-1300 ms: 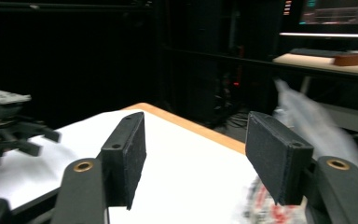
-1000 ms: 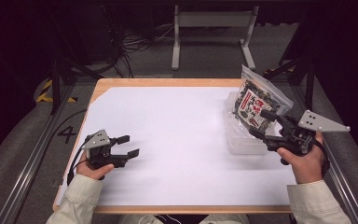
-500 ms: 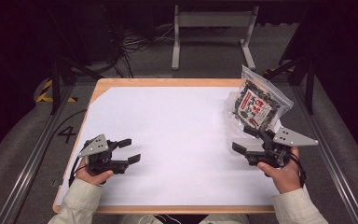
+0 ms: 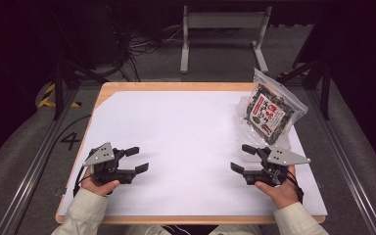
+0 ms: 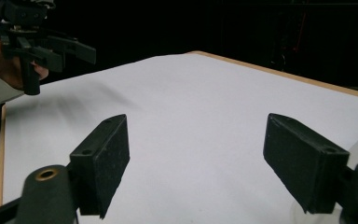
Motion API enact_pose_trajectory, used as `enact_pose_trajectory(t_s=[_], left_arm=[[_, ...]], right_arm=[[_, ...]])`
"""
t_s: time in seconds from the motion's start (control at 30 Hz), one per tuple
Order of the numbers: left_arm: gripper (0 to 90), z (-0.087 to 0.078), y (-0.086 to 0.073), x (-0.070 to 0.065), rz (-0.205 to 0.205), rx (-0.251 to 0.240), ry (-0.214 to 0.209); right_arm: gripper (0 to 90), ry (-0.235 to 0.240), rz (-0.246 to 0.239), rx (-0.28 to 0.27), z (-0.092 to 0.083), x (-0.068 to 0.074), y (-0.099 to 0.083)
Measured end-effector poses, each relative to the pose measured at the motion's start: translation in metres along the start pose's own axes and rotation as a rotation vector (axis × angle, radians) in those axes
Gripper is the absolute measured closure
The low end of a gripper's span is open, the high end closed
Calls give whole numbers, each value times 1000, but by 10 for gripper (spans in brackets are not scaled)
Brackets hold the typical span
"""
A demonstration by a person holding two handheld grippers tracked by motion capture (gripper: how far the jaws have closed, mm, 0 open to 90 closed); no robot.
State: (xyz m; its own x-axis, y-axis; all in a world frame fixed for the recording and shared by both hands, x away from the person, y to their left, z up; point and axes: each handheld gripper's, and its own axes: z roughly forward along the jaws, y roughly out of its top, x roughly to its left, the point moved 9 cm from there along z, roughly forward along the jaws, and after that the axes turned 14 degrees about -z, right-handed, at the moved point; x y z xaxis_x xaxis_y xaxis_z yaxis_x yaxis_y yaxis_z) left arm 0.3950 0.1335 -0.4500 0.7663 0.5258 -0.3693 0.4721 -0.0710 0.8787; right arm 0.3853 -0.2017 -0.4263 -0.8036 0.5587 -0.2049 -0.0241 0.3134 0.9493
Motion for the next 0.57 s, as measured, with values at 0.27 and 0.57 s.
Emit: enact_pose_trajectory(t_s=[0.27, 0.57], left_arm=[[279, 0, -2, 3, -13, -12, 5], [313, -1, -3, 11, -63, -46, 39]], right_arm=[[230, 14, 3, 14, 9, 5, -15], [231, 10, 9, 13, 11, 6, -23]])
